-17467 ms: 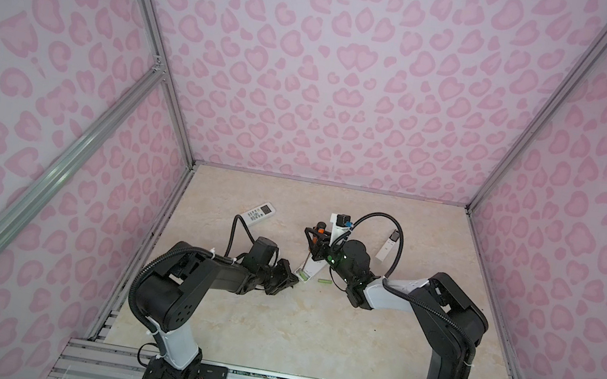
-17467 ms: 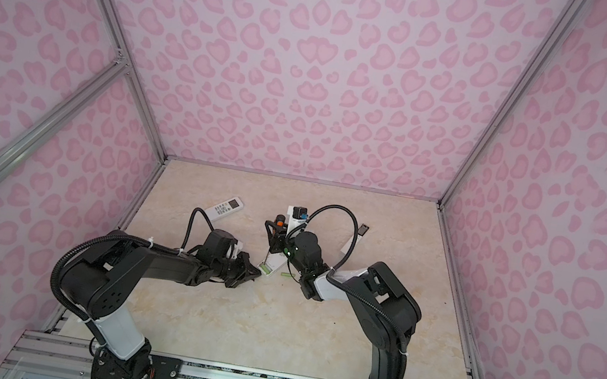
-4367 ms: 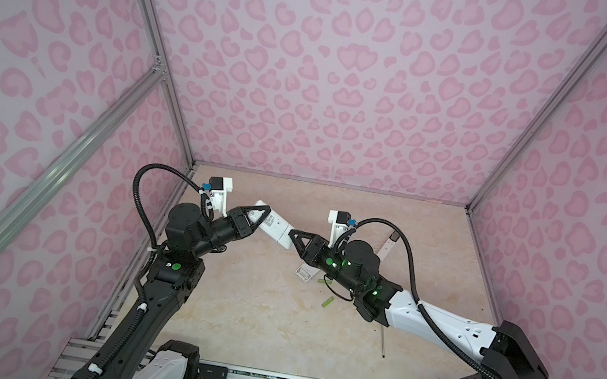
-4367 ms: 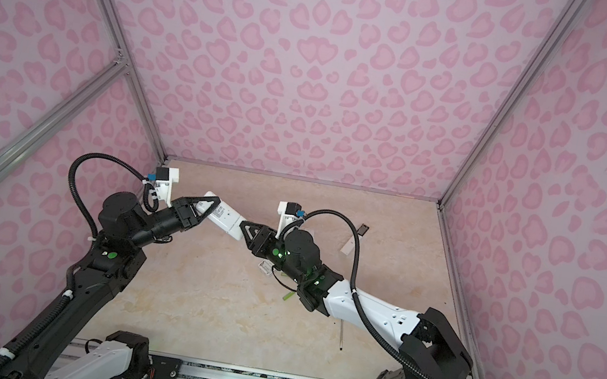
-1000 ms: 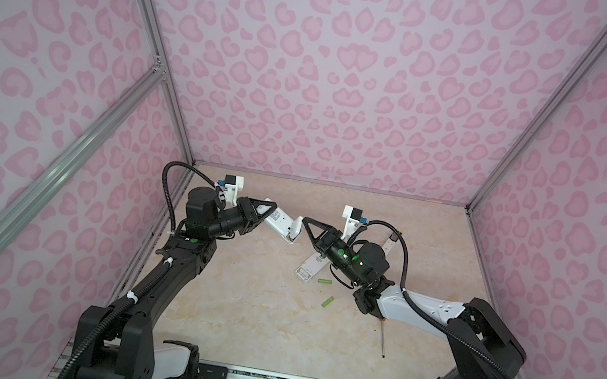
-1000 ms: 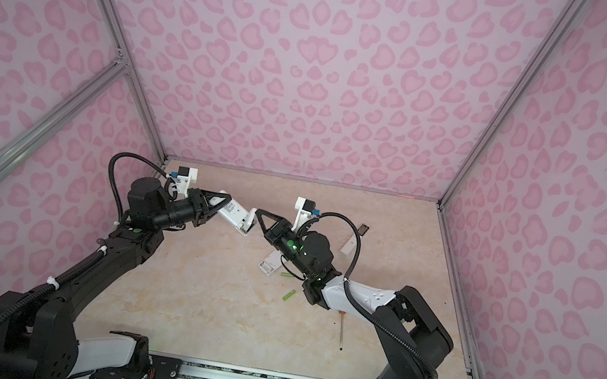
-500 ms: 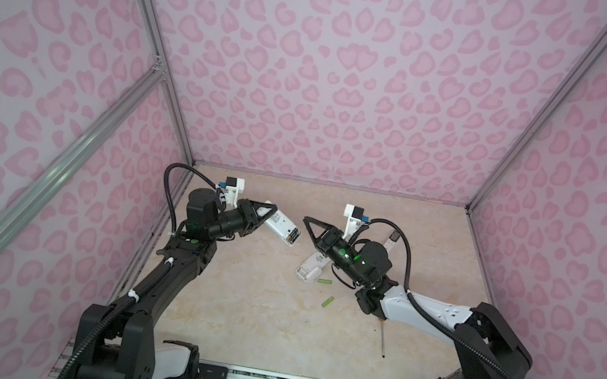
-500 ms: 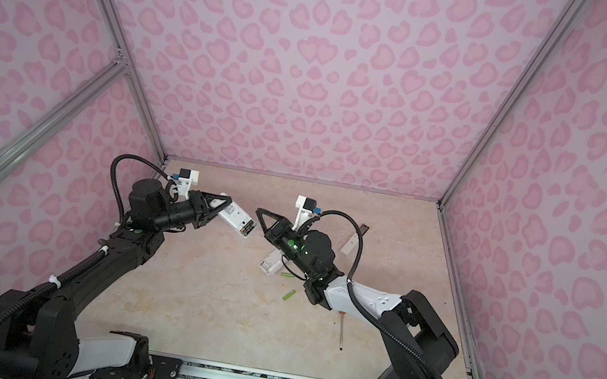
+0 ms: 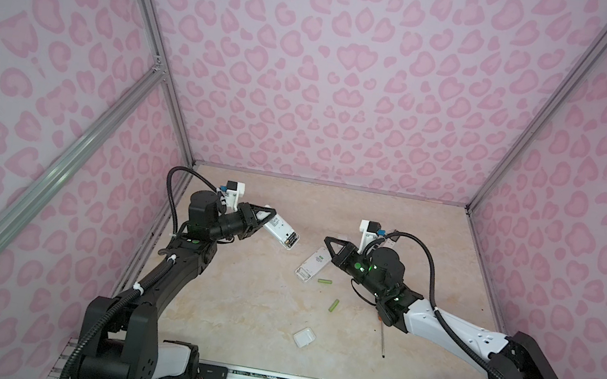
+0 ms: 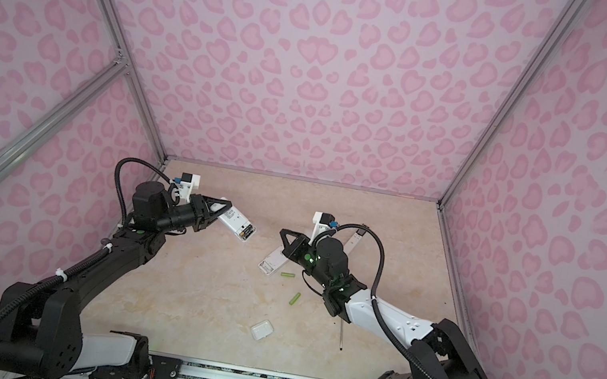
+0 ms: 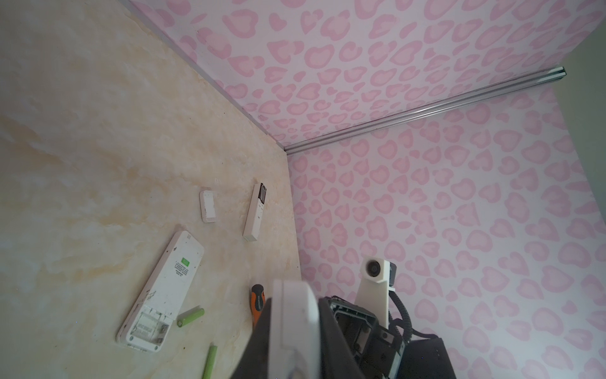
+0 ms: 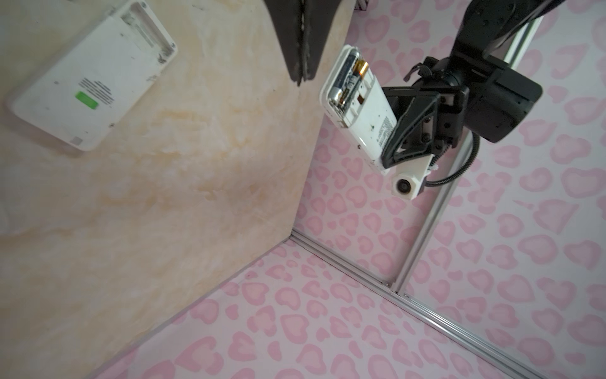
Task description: Unload the batteries from the remote control
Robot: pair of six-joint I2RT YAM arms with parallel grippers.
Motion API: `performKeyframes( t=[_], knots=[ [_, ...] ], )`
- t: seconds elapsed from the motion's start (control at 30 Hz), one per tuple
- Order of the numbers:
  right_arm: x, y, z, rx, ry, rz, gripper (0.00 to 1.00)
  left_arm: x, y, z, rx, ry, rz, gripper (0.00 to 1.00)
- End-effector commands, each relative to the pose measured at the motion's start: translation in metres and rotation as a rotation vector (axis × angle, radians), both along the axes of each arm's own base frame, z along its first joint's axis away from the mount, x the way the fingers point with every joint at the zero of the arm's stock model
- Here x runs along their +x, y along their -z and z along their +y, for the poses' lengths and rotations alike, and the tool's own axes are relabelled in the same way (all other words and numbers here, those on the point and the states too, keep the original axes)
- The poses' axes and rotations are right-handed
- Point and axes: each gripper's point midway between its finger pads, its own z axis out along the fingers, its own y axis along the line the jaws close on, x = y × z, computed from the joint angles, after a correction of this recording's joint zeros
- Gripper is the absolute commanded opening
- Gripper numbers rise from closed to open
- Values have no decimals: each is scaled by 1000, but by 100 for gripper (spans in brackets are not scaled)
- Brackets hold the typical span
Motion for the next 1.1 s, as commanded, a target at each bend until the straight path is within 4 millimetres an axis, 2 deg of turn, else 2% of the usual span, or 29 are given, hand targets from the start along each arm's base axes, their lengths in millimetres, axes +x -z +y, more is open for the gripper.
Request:
performKeyframes(
  t=[0.0,0.13,0.2,0.33,0.43,0.6,0.67,0.87,1.07],
  knots=[
    [-24,56,-22,-346,-35,62,11,-2,0,-2,25,30,-58,4],
    [-62,81,-30,-566,-97,50,16,-5,16,-1,38,43,-34,4],
    [-81,94,-27,-642,-140,38,17,-7,22,-2,47,54,-28,4],
    [-113,121,-9,-755,-235,17,21,-15,45,-2,60,72,14,4],
    [-129,138,9,-837,-313,12,25,-22,64,-3,70,87,50,4],
    [-139,162,26,-982,-416,43,32,-34,95,-3,95,106,121,3],
    [-143,169,25,-1036,-448,45,35,-38,105,-4,95,120,149,3],
    [-153,178,9,-1112,-466,60,40,-47,126,-4,116,140,197,3],
    [-157,189,-1,-1147,-480,79,40,-50,136,-5,125,146,219,3]
  ],
)
